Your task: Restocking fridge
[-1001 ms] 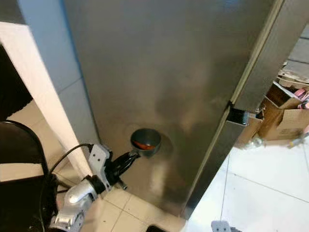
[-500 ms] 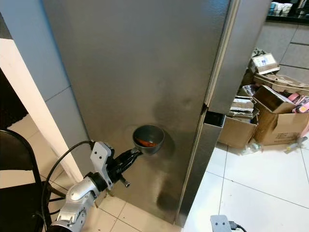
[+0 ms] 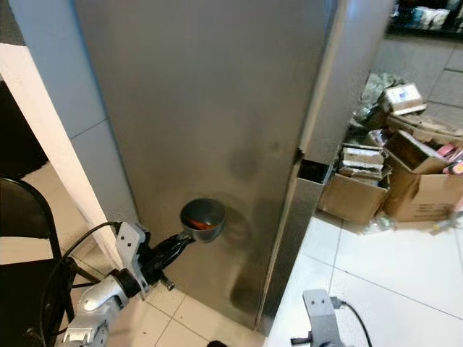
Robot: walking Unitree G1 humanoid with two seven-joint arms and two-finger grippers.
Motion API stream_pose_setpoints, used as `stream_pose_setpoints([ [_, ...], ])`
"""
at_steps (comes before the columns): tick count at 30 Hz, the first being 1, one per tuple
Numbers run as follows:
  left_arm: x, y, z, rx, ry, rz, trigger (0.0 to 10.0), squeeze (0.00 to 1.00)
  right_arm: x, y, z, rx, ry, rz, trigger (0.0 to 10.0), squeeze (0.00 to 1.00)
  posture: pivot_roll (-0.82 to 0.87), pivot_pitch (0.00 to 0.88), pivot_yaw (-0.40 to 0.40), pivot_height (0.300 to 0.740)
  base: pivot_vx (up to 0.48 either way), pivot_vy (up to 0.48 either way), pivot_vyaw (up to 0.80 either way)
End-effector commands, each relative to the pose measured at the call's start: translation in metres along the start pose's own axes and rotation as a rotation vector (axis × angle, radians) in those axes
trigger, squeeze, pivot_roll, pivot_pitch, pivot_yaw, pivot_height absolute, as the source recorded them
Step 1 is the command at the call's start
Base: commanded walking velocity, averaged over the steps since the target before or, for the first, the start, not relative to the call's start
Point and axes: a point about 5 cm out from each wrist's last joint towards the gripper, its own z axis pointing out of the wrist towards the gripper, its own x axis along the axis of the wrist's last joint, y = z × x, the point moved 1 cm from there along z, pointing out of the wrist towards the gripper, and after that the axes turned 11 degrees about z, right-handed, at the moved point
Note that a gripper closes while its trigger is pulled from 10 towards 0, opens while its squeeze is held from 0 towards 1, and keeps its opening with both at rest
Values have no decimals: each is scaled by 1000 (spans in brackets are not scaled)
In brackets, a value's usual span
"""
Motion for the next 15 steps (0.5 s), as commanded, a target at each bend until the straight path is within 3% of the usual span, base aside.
stream_pose_setpoints([
  [1,4,0,-3,-57,12,26,10000,0,11,-2,1,20,41,-15,10000,0,15,0,-8,740,0,0,0],
  [6,4,7,-16,-160,37,6,10000,0,34,-11,4,84,114,-13,10000,0,15,0,-8,740,0,0,0],
  [7,3,6,-23,-174,32,6,10000,0,47,-16,5,117,158,8,10000,0,15,0,-8,740,0,0,0],
  [8,0,4,-31,-194,17,9,10000,0,62,-20,5,153,209,29,10000,925,12,0,-7,740,0,0,0],
  [9,0,4,-31,-194,17,9,10000,0,62,-20,5,153,209,29,10000,925,12,0,-7,740,0,0,0],
  [10,-2,4,-39,-218,3,13,10000,0,74,-25,4,191,250,44,10000,1000,13,0,-8,740,0,0,0],
  [14,-11,3,-66,-300,-61,6,10000,0,113,-48,-1,374,375,17,10000,1000,14,0,-7,740,0,0,0],
  [15,-11,3,-66,-300,-61,6,10000,0,113,-48,-1,374,375,17,10000,1000,14,0,-7,740,0,0,0],
])
